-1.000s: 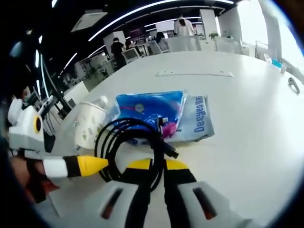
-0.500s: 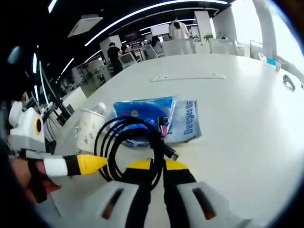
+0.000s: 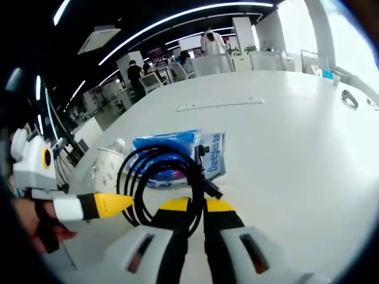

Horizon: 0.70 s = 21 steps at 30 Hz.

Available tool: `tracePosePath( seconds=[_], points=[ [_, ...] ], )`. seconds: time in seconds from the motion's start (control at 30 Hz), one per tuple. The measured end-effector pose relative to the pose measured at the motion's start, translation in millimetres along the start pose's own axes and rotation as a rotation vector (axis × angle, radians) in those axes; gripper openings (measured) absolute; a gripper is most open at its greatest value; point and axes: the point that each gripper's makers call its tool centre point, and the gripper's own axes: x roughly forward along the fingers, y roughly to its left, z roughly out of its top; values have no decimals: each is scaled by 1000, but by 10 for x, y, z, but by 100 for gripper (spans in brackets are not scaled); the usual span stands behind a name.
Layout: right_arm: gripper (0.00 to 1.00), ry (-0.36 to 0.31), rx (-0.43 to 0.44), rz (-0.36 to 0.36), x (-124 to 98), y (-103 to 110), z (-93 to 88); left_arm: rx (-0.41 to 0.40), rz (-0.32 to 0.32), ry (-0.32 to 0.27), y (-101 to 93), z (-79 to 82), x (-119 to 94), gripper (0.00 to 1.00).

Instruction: Arrange the tabletop items into an orderly group along one side of the table until the central work area is clear of visible clutter.

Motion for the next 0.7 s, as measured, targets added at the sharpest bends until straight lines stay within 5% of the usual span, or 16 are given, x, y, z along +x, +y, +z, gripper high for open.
tracePosePath(
  seconds=[0.7],
  points=[
    [5,-25,41,-76,-342,-401,67,68,-95,47,-481,-99,141,0]
  ],
)
